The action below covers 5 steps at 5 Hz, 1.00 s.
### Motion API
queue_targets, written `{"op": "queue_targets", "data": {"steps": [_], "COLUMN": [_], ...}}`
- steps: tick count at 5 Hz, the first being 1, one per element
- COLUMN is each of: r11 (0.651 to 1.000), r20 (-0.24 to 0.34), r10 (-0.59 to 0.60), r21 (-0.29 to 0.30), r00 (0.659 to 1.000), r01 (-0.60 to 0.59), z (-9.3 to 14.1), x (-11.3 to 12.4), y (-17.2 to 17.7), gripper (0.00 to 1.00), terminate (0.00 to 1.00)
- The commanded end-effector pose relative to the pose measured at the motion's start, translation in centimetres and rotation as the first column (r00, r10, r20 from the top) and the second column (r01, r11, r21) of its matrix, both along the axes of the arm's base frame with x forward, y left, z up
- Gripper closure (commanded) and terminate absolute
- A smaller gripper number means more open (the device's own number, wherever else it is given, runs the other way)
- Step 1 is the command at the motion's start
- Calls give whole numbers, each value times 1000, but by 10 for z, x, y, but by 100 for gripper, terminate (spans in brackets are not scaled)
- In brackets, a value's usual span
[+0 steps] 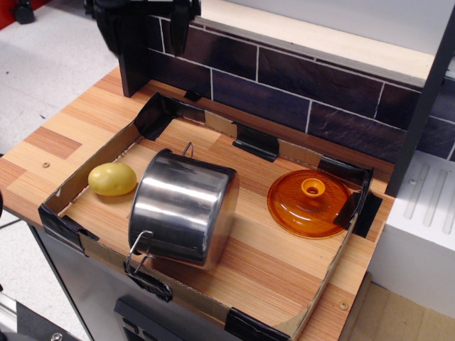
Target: Upright metal pot
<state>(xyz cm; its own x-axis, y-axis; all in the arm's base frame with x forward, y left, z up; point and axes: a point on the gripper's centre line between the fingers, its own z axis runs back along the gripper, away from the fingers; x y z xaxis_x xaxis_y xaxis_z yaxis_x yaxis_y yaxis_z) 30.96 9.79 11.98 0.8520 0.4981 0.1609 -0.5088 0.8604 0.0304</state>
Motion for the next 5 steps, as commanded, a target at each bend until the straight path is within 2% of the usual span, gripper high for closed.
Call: {"op": "queue_targets", "data": {"steps": [1, 2, 3, 5], "r11": [992, 946, 917, 882], "r20": [-78, -200, -264, -339], "r10": [-9, 125, 175, 181], "r21": [-123, -271, -306, -358], "r00": [997, 972, 948, 923], "r01": [0, -178, -255, -305], "z": [21, 18, 6, -24], "x": [-34, -44, -47, -46], "y": [-13, -20, -22, -31], "gripper": [0, 0, 0, 0], "terminate": [0, 0, 0, 0]}}
